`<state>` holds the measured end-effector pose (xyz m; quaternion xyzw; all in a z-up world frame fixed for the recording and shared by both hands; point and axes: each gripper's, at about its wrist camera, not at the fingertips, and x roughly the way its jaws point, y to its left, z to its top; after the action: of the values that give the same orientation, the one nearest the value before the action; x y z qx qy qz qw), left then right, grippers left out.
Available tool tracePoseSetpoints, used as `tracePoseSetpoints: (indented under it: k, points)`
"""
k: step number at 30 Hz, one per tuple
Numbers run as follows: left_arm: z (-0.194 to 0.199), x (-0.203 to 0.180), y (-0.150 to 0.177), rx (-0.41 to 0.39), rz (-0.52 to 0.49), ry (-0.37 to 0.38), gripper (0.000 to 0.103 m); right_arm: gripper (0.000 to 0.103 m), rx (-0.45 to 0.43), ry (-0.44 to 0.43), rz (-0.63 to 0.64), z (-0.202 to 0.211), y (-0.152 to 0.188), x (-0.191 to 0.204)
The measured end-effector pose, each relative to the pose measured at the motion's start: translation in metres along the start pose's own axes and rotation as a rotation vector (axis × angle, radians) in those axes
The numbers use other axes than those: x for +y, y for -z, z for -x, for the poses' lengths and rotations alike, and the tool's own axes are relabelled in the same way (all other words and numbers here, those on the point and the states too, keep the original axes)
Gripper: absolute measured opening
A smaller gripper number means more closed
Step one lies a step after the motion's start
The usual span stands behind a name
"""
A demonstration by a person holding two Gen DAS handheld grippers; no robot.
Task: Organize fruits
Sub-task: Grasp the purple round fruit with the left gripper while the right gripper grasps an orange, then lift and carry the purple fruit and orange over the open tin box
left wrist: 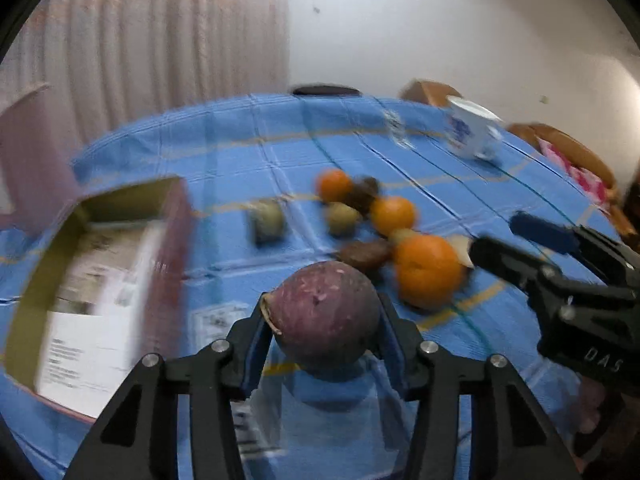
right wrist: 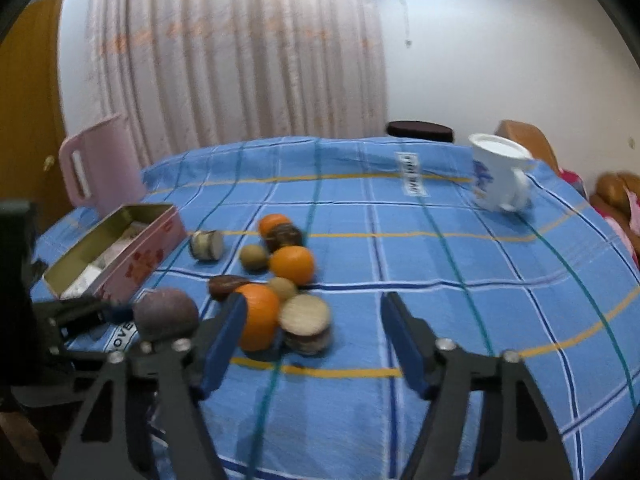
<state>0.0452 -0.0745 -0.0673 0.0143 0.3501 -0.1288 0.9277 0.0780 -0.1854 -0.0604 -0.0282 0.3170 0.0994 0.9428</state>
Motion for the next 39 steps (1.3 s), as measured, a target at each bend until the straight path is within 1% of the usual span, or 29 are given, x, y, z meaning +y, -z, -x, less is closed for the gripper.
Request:
tracePoseSetpoints:
  k: [2,4,6,9,11,13,14,16,18,21,23,25,26,27,30,35,39]
  points:
    - [0.003,0.01,-0.003,-0.011,0.023,-0.004,0.051,0.063,0.028,-0.007,0.029,-0.008,-0.001,0.008]
    - [0.005,0.014,-0.005,-0.025,0.012,-0.029,0.051,0.061,0.053,-0.023,0.063,-0.015,-0.004,0.018]
    - [0.005,0.015,-0.006,-0.033,-0.009,-0.042,0.051,0.061,0.077,-0.005,0.108,-0.021,-0.004,0.029]
    - [0.002,0.026,-0.005,-0.006,0.023,-0.024,0.051,0.055,0.129,0.017,0.153,-0.032,-0.001,0.038]
    - [0.0,0.032,-0.004,0.009,0.032,-0.037,0.051,0.051,0.126,0.011,0.164,-0.031,0.001,0.04]
    - [0.0,0.036,-0.003,0.008,0.037,-0.045,0.051,0.051,0.128,0.023,0.193,-0.032,0.003,0.045]
    - [0.001,0.039,-0.003,0.006,0.041,-0.051,0.051,0.047,0.128,0.01,0.206,-0.032,0.003,0.048]
    - [0.004,0.044,-0.001,0.001,0.052,-0.054,0.051,0.047,0.109,-0.006,0.247,-0.027,0.005,0.055]
    - [0.006,0.046,0.001,-0.007,0.058,-0.051,0.051,0.047,0.116,0.009,0.264,-0.029,0.005,0.058]
    - [0.008,0.043,0.003,-0.015,0.059,-0.037,0.051,0.051,0.146,0.014,0.25,-0.037,0.003,0.052]
    - [0.008,0.04,0.005,-0.019,0.054,-0.038,0.051,0.051,0.144,-0.005,0.236,-0.038,0.002,0.05]
    - [0.009,0.039,0.006,-0.023,0.054,-0.027,0.051,0.05,0.149,0.007,0.261,-0.038,0.002,0.052]
    - [0.009,0.038,0.006,-0.026,0.054,-0.027,0.051,0.045,0.144,0.016,0.267,-0.038,0.002,0.053]
    - [0.009,0.038,0.006,-0.028,0.055,-0.028,0.051,0.043,0.132,0.013,0.256,-0.036,0.002,0.051]
    - [0.01,0.037,0.007,-0.031,0.051,-0.023,0.051,0.043,0.124,-0.048,0.206,-0.033,0.001,0.045]
    - [0.013,0.036,0.007,-0.044,0.047,-0.023,0.051,0.042,0.079,-0.038,0.183,-0.025,0.0,0.043]
    - [0.019,0.033,0.006,-0.075,0.037,-0.029,0.051,0.042,0.036,-0.038,0.168,-0.017,-0.003,0.042]
